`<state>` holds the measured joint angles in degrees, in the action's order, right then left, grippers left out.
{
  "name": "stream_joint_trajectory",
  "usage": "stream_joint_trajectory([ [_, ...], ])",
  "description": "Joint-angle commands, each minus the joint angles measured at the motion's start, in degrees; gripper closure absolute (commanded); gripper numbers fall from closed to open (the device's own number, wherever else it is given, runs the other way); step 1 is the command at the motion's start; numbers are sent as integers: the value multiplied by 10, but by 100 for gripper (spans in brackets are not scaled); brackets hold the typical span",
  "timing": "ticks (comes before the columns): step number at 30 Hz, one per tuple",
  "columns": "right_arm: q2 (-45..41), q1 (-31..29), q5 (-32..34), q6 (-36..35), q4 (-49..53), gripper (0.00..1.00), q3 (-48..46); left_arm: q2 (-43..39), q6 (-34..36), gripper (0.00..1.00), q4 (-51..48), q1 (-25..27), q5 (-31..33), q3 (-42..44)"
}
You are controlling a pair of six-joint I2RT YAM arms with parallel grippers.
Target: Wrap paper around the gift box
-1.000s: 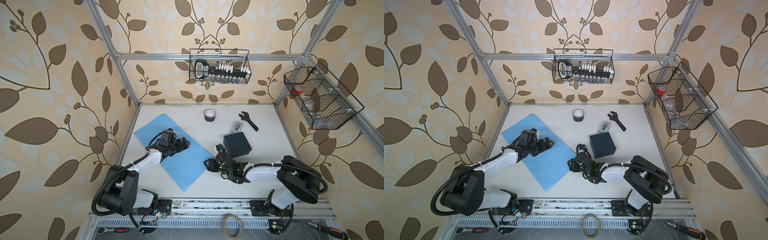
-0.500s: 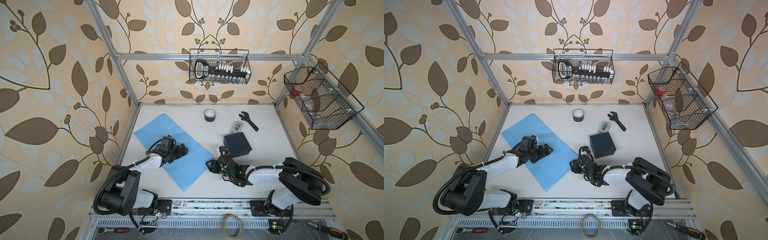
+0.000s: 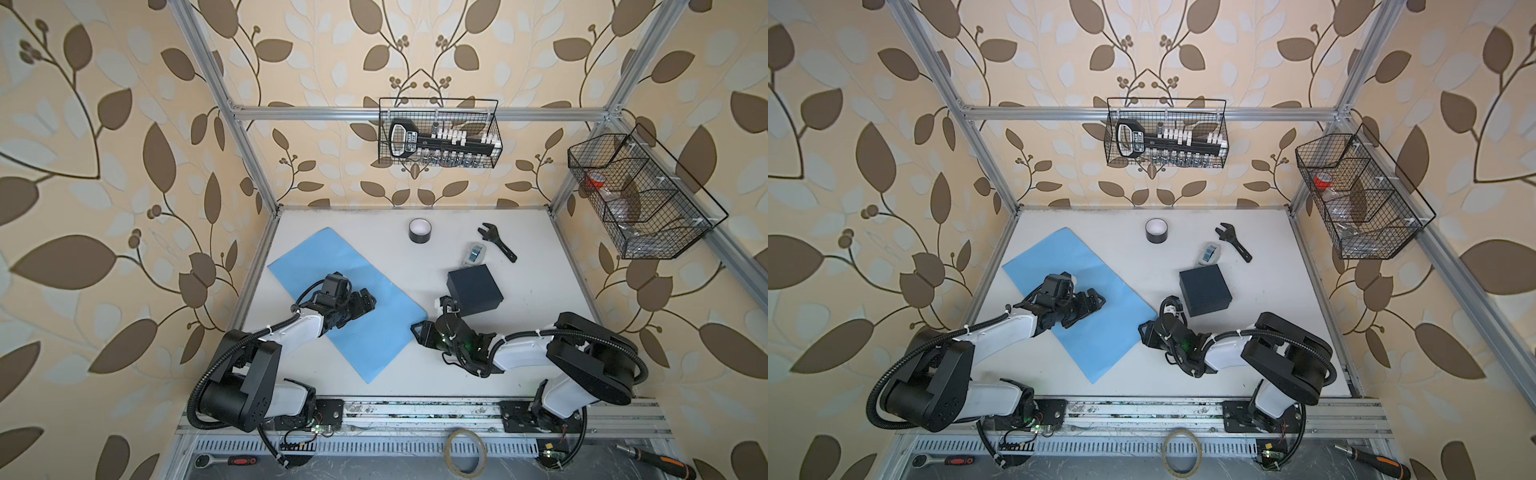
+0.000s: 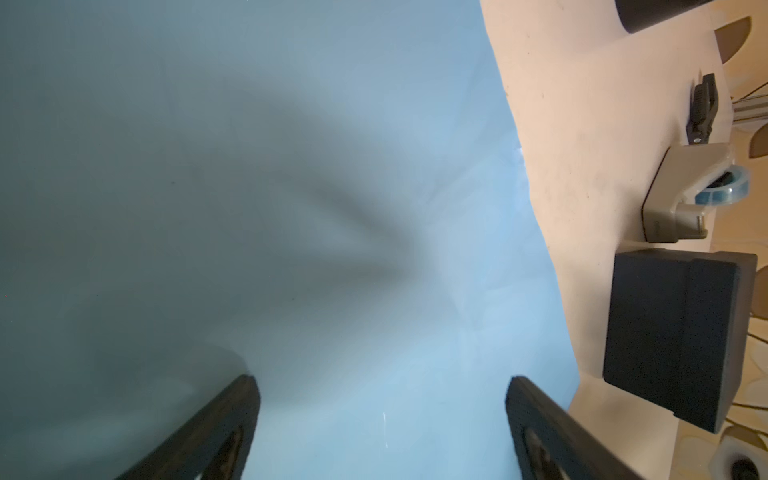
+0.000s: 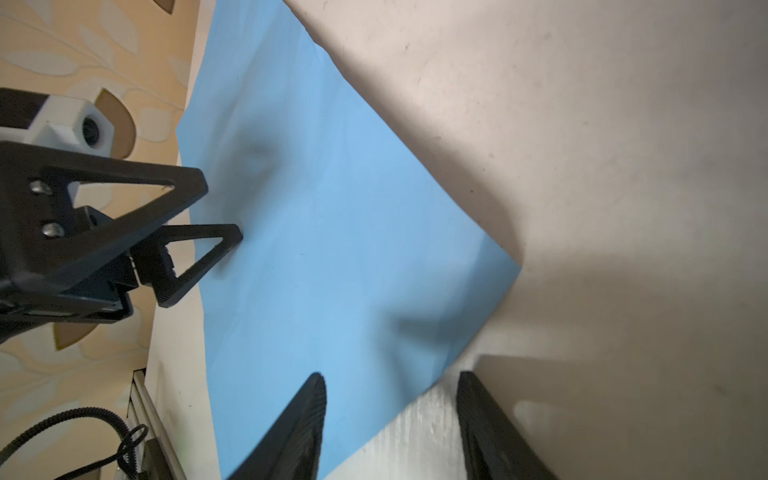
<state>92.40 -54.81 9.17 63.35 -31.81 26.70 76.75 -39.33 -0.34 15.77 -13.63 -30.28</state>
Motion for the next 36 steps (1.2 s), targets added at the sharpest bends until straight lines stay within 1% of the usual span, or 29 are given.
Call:
stream_joint_trajectory([
  [1,19,-5,9,38,-27,52,1,-12,-5,5,5,1,5,8],
  [5,25,-2,25,30,-51,58,5,-24,-8,5,6,1,-5,9],
  [8,36,6,16,19,-73,69,12,-35,-14,5,10,1,-18,12],
  [10,43,14,11,14,-84,73,16,-39,-19,5,16,1,-30,15],
  [16,44,48,-23,-17,-103,88,22,-43,-36,5,43,3,-72,39],
  [18,33,64,-53,-42,-90,95,23,-46,-39,6,52,6,-94,46],
  [20,18,83,-100,-74,-60,99,21,-58,-40,6,53,10,-114,48],
  [22,-4,107,-158,-111,-13,100,12,-79,-34,6,42,17,-123,45],
  [25,-59,147,-235,-167,61,100,-24,-117,-19,6,5,26,-111,34],
  [27,-106,171,-268,-210,132,100,-47,-139,-13,6,-19,26,-93,27],
  [29,-150,195,-278,-255,206,100,-59,-150,-7,6,-35,27,-79,21],
  [31,-185,221,-264,-287,260,100,-65,-149,-4,6,-41,27,-70,17],
  [32,-196,243,-259,-298,280,100,-65,-145,-4,6,-38,27,-69,15],
  [34,-209,280,-254,-315,300,100,-58,-131,-5,6,-34,29,-71,10],
  [36,-214,301,-227,-325,310,100,-45,-115,-4,7,-34,35,-71,3],
])
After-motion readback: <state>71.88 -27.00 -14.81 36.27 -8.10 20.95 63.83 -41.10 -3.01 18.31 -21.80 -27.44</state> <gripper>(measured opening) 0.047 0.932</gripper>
